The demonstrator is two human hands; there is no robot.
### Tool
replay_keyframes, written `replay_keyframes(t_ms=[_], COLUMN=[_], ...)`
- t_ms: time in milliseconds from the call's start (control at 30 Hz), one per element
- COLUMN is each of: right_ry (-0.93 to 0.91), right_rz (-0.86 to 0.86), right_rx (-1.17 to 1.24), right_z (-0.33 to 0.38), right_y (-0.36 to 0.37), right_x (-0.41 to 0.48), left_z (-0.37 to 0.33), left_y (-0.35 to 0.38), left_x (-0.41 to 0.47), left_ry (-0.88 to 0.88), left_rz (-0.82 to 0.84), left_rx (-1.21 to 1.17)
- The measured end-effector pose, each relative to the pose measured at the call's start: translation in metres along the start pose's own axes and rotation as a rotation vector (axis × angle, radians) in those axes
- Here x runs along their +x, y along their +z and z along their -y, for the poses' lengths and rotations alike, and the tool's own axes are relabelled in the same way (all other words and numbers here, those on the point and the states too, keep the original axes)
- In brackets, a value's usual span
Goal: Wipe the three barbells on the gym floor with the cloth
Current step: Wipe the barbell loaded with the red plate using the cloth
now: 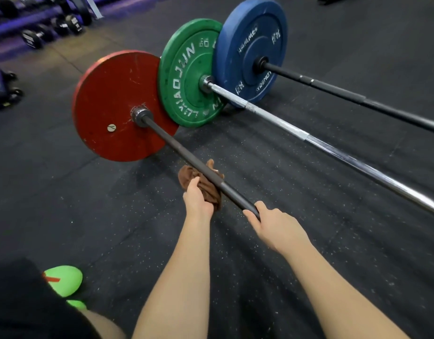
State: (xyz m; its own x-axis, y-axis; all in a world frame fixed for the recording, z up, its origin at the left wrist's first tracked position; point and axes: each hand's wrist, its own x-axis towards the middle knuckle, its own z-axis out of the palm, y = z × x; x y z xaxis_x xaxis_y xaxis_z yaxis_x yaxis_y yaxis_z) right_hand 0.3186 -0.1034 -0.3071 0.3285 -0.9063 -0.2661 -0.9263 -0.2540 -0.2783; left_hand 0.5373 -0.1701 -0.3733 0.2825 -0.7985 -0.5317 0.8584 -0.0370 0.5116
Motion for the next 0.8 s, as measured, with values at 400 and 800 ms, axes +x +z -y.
replay_keyframes(t_ms=[400, 800], right_ry=[0.017, 0.029], right_rz=[-0.022, -0.031], right_rx=[-0.033, -0.038], right_z=[0.001, 0.003], right_y=[0.000, -0.002], right_x=[-0.002, -0.006], left_z=[0.005, 0.037], left_y=[-0.005, -0.011], left_x=[0.007, -0.014], left_ry=[0.026, 0.020], left_rz=[-0.091, -0.137], left_rx=[0.012, 0.003])
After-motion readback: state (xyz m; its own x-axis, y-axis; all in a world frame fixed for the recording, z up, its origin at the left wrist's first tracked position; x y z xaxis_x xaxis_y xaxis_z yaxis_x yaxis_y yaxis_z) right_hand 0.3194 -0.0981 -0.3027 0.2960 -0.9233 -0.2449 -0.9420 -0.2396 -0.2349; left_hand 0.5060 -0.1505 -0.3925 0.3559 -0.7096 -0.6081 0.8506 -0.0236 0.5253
